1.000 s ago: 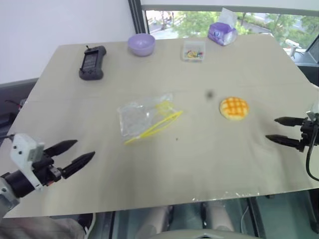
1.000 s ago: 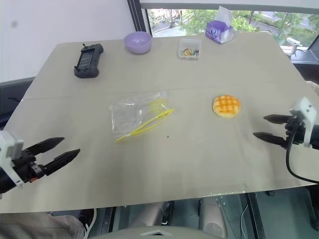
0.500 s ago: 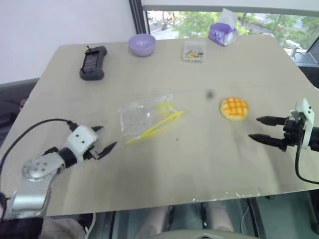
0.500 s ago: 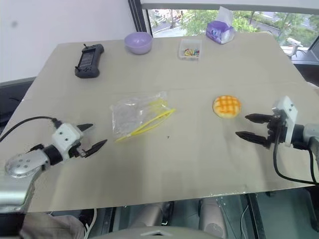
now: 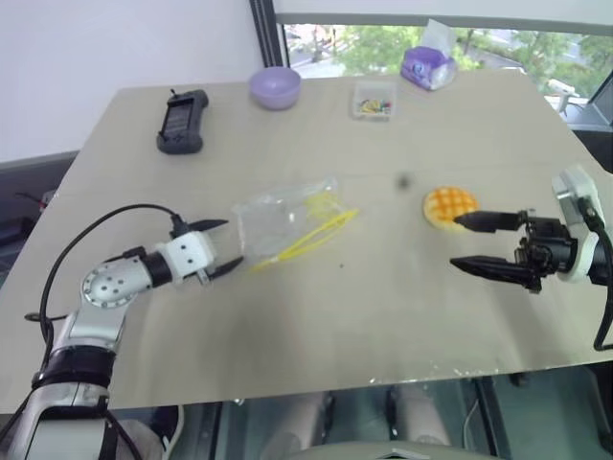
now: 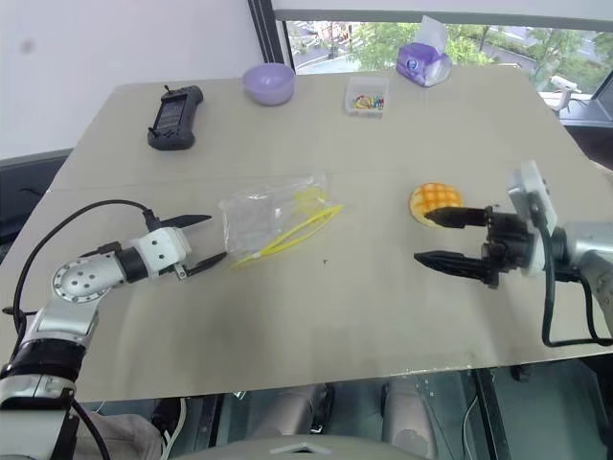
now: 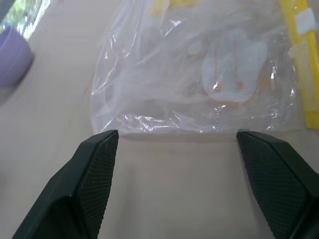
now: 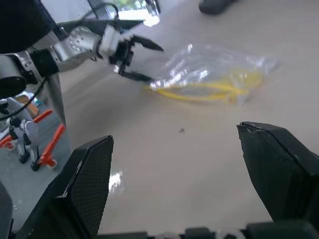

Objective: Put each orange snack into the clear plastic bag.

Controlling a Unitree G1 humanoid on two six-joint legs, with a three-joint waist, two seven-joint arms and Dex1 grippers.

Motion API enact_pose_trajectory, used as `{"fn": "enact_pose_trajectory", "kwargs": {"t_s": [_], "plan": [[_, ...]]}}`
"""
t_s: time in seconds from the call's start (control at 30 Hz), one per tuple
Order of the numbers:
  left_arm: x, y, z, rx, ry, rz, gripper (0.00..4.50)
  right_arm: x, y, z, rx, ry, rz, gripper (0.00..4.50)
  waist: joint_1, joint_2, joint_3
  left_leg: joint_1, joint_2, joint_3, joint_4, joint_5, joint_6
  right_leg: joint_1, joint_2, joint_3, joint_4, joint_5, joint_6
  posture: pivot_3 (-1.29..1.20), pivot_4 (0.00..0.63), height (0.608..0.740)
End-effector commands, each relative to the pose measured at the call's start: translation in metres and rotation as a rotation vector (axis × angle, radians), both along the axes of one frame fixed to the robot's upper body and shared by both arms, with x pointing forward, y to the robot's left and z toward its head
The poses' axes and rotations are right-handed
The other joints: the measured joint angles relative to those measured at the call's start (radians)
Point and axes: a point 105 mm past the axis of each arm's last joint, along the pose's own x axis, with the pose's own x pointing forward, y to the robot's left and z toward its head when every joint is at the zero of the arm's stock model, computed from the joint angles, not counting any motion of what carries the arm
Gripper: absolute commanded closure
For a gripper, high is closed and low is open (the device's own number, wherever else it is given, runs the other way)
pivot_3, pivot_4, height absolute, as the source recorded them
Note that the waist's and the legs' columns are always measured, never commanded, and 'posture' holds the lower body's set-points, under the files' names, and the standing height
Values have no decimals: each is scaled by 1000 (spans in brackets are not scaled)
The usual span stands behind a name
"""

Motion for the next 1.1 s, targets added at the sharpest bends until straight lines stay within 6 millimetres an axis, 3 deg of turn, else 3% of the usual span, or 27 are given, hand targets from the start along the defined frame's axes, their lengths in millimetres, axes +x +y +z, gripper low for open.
{"fn": "enact_pose_trajectory", "kwargs": {"t_s": [0.03,0.27,0.47,0.6,0.77,0.8,1.0,1.1], "plan": [[-3,-6,-27,76,74,-61,480,-5,6,17,7,-70,31,185,1,0,-1,0,0,0,1,0,0,0,0,0,1,0,0,0,150,736],[-6,-13,-48,238,102,-171,480,-3,4,16,-2,-78,22,185,2,4,-9,1,-2,0,2,0,0,0,0,0,2,1,2,0,150,736],[4,-9,-54,291,123,-133,480,-2,3,12,3,-79,8,185,3,15,-24,3,-2,0,2,0,1,2,0,0,3,1,2,0,150,736],[3,-10,-60,320,138,-145,1769,-2,3,11,5,-82,6,185,2,21,-31,5,-2,-1,2,-1,3,3,1,1,4,2,4,0,150,736],[4,-12,-63,311,139,-138,4188,-1,3,11,4,-84,4,185,2,23,-32,8,-2,-3,2,-1,3,7,2,-1,5,2,4,0,150,736],[4,-12,-63,311,137,-137,4485,-1,3,11,4,-84,4,185,2,23,-32,8,-2,-3,2,-1,3,7,2,-1,5,2,4,0,150,736],[5,-20,-61,277,85,-139,4485,-1,4,10,7,-83,5,185,1,27,-34,8,-2,-3,1,-1,3,7,1,0,4,2,4,0,150,736],[8,-33,-48,201,-15,-144,4485,0,4,9,9,-81,4,185,1,29,-36,8,-2,-3,1,-1,3,7,1,0,4,2,4,0,150,736]]}}
